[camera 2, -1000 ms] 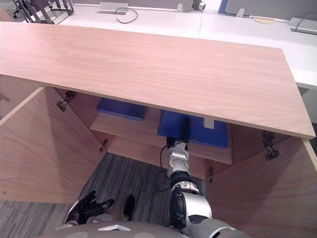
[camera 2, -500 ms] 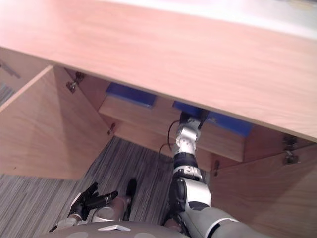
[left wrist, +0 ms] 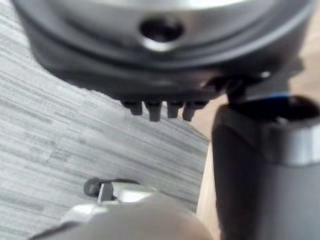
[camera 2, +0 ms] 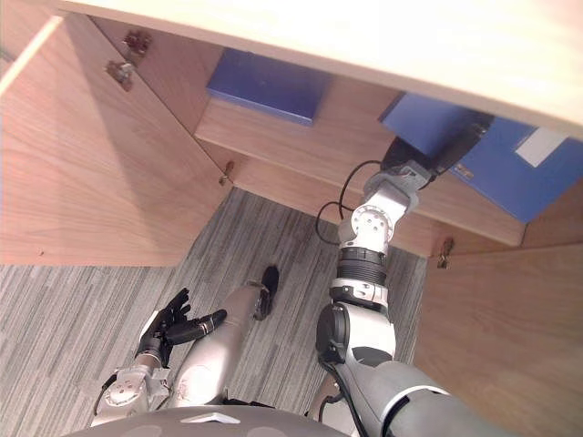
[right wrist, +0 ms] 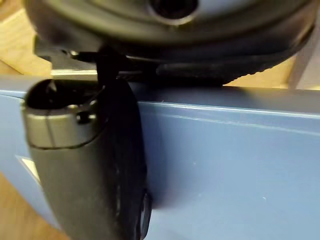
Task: Walk over to the cabinet, pick up the folder, carry it to the office cabinet, place the folder inside the office cabinet, then close the office cabinet door
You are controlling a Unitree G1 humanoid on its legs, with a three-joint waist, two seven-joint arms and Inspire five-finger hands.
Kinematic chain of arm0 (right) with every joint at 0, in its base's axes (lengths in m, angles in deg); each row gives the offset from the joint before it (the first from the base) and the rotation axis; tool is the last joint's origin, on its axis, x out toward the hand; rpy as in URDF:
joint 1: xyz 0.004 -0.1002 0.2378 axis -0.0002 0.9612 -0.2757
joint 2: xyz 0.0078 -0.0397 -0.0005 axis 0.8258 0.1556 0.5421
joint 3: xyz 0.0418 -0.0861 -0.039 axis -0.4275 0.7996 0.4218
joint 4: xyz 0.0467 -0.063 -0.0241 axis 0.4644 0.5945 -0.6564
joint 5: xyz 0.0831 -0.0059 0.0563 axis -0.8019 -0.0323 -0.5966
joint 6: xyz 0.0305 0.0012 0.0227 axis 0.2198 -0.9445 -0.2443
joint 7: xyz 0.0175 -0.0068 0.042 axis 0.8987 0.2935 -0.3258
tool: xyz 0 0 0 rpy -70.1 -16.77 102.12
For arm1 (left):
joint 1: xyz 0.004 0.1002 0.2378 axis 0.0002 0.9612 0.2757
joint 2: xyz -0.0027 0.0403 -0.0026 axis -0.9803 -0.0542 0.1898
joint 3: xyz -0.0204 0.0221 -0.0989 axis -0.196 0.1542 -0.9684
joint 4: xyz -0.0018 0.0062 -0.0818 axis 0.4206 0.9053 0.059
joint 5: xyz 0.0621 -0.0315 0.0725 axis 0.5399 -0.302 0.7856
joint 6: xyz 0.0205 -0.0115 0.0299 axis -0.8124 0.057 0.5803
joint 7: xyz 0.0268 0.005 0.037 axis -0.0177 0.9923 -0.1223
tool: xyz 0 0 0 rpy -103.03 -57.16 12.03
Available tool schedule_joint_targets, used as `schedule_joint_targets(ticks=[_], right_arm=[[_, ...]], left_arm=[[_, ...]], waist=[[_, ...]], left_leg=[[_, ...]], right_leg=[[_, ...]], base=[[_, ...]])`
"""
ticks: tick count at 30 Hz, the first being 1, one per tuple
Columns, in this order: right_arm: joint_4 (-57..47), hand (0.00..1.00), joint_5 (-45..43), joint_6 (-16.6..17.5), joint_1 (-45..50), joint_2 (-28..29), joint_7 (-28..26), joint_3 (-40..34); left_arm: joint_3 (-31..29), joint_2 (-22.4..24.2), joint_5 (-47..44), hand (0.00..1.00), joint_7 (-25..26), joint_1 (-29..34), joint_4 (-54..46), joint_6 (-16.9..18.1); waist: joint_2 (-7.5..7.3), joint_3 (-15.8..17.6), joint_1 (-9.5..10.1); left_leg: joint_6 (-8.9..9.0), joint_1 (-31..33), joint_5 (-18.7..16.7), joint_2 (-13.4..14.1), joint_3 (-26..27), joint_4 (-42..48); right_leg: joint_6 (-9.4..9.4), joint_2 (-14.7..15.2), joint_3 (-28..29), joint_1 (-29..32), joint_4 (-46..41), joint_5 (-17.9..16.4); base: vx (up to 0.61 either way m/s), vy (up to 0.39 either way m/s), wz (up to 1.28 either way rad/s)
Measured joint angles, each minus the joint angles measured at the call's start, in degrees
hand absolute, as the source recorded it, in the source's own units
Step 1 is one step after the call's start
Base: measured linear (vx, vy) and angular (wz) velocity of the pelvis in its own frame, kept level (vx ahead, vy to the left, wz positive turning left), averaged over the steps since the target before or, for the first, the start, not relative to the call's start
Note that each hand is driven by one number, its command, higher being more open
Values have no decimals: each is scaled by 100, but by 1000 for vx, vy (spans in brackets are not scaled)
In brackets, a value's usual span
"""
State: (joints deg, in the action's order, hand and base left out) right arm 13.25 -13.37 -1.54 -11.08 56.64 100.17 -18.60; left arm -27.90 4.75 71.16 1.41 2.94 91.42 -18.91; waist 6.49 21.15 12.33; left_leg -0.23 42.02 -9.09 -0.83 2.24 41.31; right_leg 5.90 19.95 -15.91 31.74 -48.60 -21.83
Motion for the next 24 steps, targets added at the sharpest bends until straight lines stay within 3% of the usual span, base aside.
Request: schedule_joint_targets(ticks=[5, 12, 18, 24], right_arm=[[-4, 0, 0, 2, -359, -262, 41, 152], [33, 0, 22, -22, -1096, -939, 679, 178], [949, 0, 639, -590, -1981, -1836, 1057, 199], [1473, 0, 696, -852, -2842, -1948, 1243, 252]], left_arm=[[-106, 10, -54, 100, 84, -120, -257, 29], [-149, 135, -496, 100, 75, -125, -493, 97], [-227, 136, -718, 100, 94, -125, -541, 131], [-410, 225, -701, 100, 366, -134, -532, 124]], waist=[[-48, 157, 61], [-89, 272, 156], [-162, 379, 109], [-195, 457, 13]], left_leg=[[25, 717, -230, 113, 126, 720], [-23, 1435, -193, 158, 120, 1089], [-46, 1593, -175, 162, 154, 1143], [-44, 1723, -155, 187, 209, 1157]], right_leg=[[-8, 12, 357, 858, -786, -231], [-50, 7, 500, 1632, -1235, -279], [-16, 4, 576, 1817, -1277, -260], [-25, -8, 645, 2022, -1353, -264]], base=[[-83, 9, -16], [-60, -3, -2], [-20, 17, -3], [-4, -1, -2]])
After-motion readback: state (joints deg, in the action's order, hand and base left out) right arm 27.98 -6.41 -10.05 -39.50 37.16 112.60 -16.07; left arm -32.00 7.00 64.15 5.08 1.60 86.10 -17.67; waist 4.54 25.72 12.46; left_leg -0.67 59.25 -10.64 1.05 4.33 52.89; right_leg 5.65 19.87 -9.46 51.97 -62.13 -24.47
